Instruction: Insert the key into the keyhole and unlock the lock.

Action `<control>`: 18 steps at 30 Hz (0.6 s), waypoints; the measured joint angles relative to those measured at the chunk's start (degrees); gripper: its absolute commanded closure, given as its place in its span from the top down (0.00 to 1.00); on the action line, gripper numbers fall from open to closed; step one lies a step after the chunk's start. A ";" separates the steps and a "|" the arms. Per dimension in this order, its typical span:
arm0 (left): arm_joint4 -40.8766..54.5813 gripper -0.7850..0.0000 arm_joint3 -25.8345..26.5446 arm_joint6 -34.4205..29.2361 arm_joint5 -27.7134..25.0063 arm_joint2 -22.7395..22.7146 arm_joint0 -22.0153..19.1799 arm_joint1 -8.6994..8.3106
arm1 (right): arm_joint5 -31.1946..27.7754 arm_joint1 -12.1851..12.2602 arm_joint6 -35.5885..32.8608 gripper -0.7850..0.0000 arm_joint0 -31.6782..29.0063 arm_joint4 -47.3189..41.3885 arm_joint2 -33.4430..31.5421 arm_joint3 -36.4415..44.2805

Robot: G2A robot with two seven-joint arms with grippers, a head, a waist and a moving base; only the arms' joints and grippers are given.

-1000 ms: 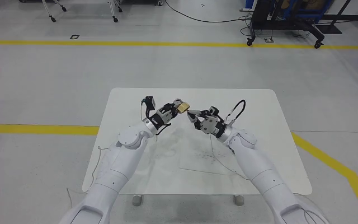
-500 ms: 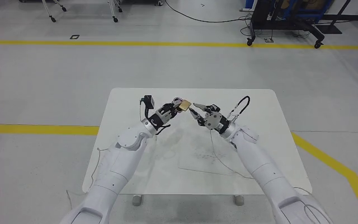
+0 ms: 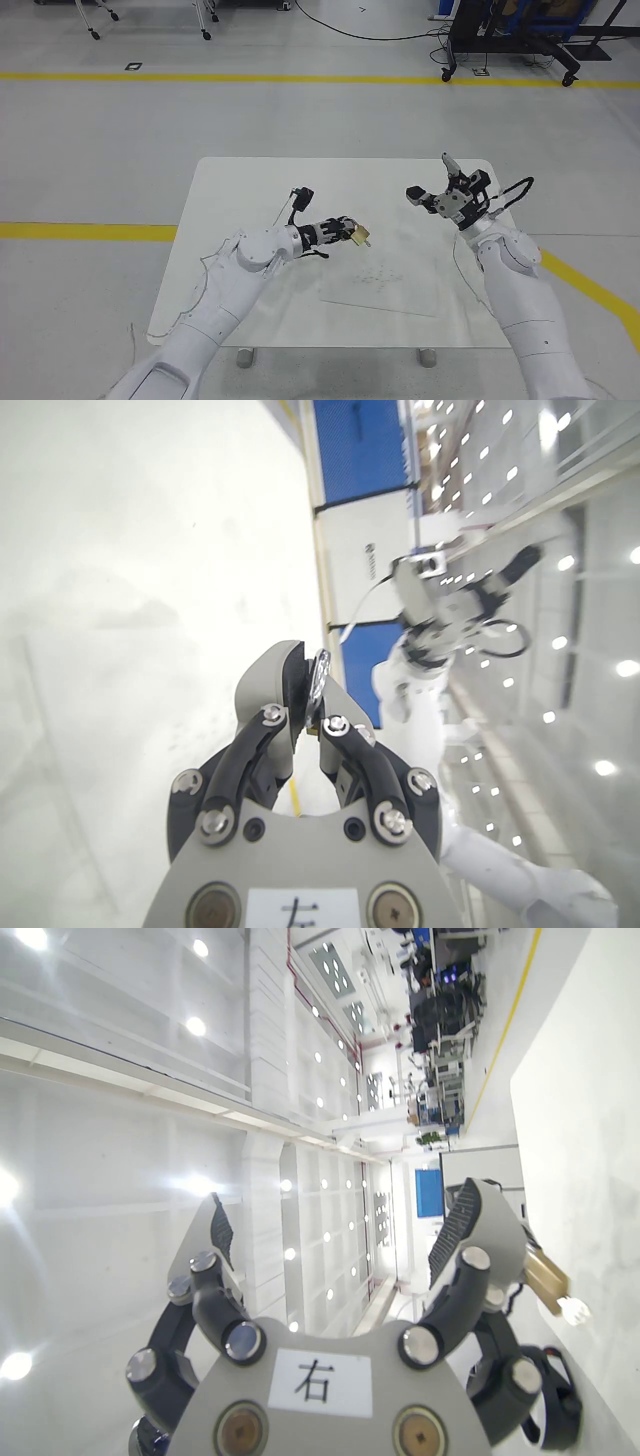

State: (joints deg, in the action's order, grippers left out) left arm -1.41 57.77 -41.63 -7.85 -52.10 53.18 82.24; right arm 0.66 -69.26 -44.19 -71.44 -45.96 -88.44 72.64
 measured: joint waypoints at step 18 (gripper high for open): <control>-6.00 1.00 -1.69 -0.93 2.70 3.48 -1.74 0.72 | 0.04 -0.04 -0.20 1.00 0.65 -0.02 0.69 -0.77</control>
State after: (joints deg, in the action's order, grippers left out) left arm -7.41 56.08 -42.56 -5.15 -48.62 51.44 82.96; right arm 0.70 -69.30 -44.39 -70.79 -45.99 -87.75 71.88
